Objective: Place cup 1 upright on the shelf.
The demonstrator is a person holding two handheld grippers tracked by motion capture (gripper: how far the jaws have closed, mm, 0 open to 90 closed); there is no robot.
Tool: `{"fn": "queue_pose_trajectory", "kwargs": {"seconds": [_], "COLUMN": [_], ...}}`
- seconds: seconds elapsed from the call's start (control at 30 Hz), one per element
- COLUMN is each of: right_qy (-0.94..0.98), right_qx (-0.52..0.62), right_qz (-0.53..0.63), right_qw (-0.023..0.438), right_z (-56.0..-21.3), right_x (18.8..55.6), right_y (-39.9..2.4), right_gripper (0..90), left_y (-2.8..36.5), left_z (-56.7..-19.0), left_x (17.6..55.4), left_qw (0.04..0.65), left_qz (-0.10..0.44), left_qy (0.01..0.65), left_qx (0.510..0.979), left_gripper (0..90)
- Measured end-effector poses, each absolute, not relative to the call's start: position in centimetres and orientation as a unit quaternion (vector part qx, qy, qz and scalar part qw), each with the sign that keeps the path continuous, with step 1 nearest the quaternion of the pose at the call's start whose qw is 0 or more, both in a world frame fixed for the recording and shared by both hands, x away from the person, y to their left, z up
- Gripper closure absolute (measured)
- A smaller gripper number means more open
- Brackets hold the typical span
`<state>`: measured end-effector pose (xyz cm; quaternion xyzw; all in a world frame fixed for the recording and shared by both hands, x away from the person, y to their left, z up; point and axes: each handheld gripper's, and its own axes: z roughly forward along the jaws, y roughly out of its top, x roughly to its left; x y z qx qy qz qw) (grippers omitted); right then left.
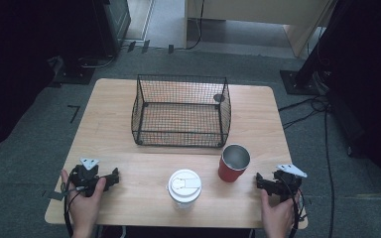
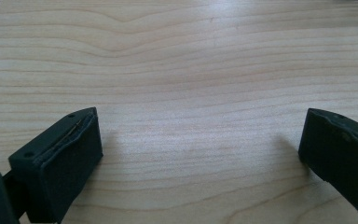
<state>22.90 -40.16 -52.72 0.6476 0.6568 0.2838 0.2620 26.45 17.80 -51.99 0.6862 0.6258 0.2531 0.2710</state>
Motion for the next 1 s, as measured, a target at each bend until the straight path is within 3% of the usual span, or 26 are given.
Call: {"fn": "queue_pose_trajectory", "kwargs": {"seconds": [0.5,0.7,1.0], "right_qy": [0.655,0.652,0.680], "right_qx": [0.645,0.620,0.564], "right_qz": [0.297,0.338,0.389], "right_qw": [0.260,0.276,0.261], "right_z": [-52.5,-50.7,-48.9], "right_x": [21.9,20.8,19.6], "right_y": [-40.1,-40.1,-38.0], "right_gripper": [0.0,0.0,0.0], "left_y": [17.7,17.7,17.7], "left_z": [-52.0,-52.0,-52.0], "left_x": [26.5,26.5,26.5], "left_qw": [0.270,0.270,0.270], "left_qz": [0.254,0.254,0.254], "left_qy": [0.629,0.629,0.629], "left_qx": [0.683,0.684,0.683], "left_gripper": [0.0,0.0,0.0]}}
